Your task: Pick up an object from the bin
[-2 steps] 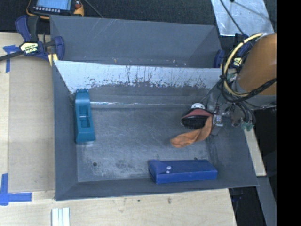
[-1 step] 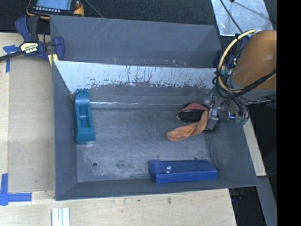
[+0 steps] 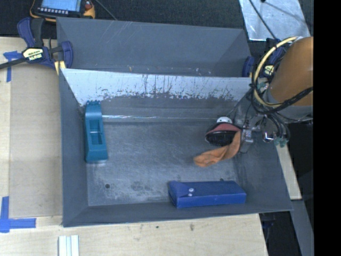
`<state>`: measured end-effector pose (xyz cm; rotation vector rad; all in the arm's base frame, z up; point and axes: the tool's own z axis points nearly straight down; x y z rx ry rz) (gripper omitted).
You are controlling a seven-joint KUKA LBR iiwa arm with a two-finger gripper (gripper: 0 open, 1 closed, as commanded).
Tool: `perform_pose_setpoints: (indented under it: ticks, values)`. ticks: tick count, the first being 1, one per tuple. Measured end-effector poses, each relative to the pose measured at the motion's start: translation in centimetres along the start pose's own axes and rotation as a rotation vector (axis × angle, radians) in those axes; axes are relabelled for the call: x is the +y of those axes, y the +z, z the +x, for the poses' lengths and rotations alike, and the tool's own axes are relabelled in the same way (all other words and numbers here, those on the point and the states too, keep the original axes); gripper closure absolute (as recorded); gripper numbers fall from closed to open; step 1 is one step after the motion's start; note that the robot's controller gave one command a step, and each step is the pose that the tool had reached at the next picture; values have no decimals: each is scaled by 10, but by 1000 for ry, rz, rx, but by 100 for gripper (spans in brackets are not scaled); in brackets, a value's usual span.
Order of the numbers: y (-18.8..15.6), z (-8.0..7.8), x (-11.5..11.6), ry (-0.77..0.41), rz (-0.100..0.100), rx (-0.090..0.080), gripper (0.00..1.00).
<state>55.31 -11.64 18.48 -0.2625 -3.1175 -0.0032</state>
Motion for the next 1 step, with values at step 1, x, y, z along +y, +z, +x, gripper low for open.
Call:
perform_pose_setpoints:
  ticks: [1]
  values:
    - [-72,1,15,-5,1,-12,100]
